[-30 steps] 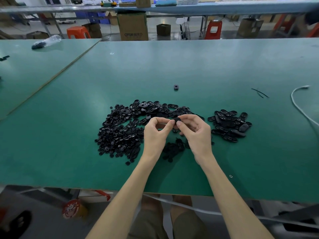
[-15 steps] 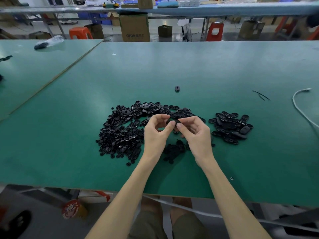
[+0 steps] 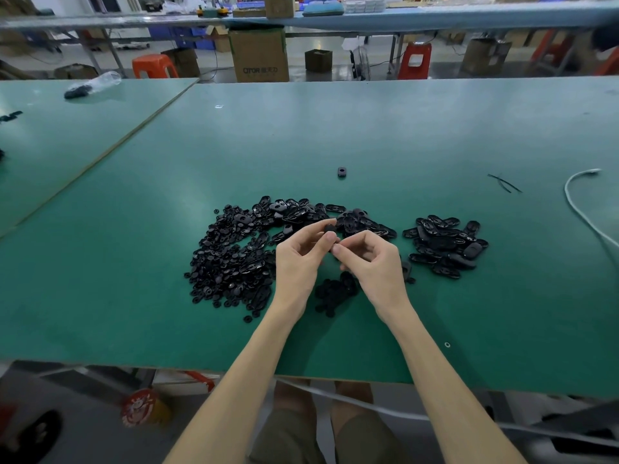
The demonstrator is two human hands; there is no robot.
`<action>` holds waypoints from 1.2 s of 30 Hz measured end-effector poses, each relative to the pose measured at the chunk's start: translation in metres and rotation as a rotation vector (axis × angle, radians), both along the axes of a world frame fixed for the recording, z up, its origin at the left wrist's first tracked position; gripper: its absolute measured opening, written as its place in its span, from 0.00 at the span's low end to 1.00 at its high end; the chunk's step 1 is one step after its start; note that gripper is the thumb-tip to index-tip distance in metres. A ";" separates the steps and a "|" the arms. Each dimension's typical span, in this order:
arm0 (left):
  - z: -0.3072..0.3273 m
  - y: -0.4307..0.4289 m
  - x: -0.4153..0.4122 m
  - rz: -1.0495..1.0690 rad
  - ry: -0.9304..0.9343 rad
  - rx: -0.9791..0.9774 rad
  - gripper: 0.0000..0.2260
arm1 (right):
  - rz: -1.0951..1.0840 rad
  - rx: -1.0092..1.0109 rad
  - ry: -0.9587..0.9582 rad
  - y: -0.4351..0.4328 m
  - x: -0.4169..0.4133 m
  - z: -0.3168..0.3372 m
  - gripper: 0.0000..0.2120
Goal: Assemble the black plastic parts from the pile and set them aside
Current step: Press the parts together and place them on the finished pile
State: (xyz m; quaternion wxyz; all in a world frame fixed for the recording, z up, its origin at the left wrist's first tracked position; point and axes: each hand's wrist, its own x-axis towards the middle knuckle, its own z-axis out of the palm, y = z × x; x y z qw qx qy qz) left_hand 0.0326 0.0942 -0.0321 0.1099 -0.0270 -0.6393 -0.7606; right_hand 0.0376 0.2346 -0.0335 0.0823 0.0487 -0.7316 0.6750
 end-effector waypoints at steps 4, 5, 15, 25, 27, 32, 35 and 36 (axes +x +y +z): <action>-0.002 -0.002 0.000 -0.014 0.029 -0.079 0.10 | -0.047 -0.071 0.017 -0.002 -0.001 0.000 0.03; -0.002 -0.002 -0.001 -0.020 0.025 -0.101 0.10 | -0.067 -0.085 0.017 -0.002 -0.001 0.000 0.02; -0.002 0.001 0.002 -0.110 0.052 -0.026 0.09 | -0.104 -0.056 0.034 -0.001 -0.002 -0.001 0.07; 0.001 0.003 0.003 -0.133 0.023 -0.081 0.10 | -0.174 -0.075 0.049 0.000 0.000 0.001 0.09; 0.000 0.003 0.003 -0.127 0.021 -0.095 0.09 | -0.169 -0.068 0.046 -0.001 0.000 0.001 0.09; 0.000 0.003 0.004 -0.112 0.025 -0.106 0.08 | -0.172 -0.068 0.051 0.000 0.000 0.000 0.09; 0.000 0.003 0.004 -0.114 0.030 -0.100 0.08 | -0.169 -0.066 0.055 0.000 0.001 0.000 0.09; 0.000 0.003 0.004 -0.113 0.033 -0.099 0.08 | -0.168 -0.064 0.053 0.000 0.000 0.000 0.09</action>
